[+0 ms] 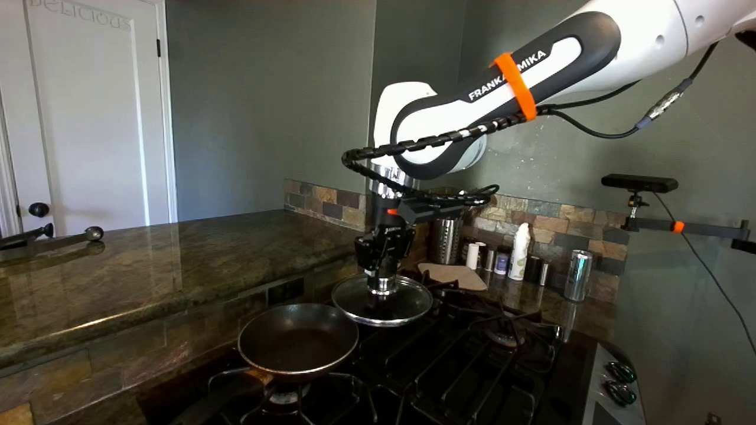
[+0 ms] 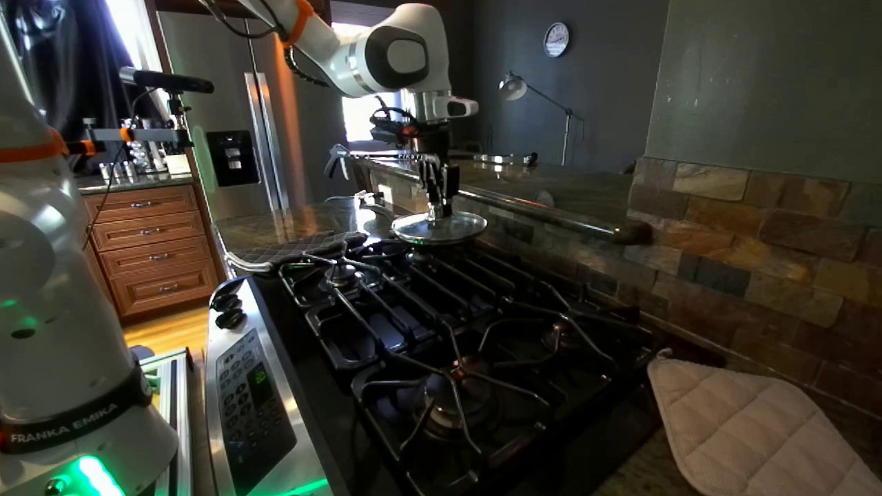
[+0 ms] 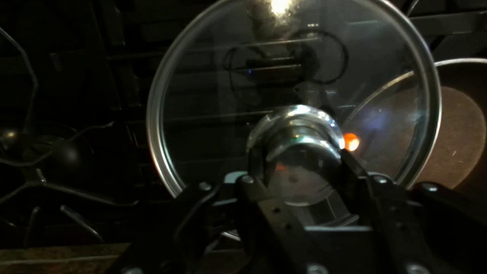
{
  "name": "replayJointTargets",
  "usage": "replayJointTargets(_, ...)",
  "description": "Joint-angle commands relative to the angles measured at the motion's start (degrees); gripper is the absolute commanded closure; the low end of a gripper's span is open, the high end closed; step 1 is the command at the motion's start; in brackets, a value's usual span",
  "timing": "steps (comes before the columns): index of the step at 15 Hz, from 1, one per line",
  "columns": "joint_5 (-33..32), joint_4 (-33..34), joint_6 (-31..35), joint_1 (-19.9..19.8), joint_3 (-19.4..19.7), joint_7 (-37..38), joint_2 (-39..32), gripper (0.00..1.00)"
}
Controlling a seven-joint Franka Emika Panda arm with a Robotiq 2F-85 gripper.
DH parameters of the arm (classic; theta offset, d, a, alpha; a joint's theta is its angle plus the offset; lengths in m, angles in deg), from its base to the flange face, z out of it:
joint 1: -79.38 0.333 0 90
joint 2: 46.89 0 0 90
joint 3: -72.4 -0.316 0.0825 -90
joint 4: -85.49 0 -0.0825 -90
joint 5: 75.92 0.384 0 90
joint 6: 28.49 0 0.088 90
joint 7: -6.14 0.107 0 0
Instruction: Pick up the lid from the pot and put it on the stove
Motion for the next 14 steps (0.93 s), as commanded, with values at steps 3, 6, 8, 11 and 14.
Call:
replayJointTargets(3,2.3,-6.5,2.0,-2.1,1.3,0.1,4.3,0.77)
replayJointTargets(6,2.2,-8.2,3.0,-3.0,1.8,-0.2,4.6,0.77)
replayJointTargets(8,2.3,-8.9,3.8,-3.3,2.1,-0.4,4.3,0.77)
replayJointTargets(11,2.7,-9.9,5.0,-3.7,2.3,-0.5,4.0,0.77)
replayJointTargets(14,2.6,-10.8,5.8,-4.0,2.4,-0.2,3.8,0.77)
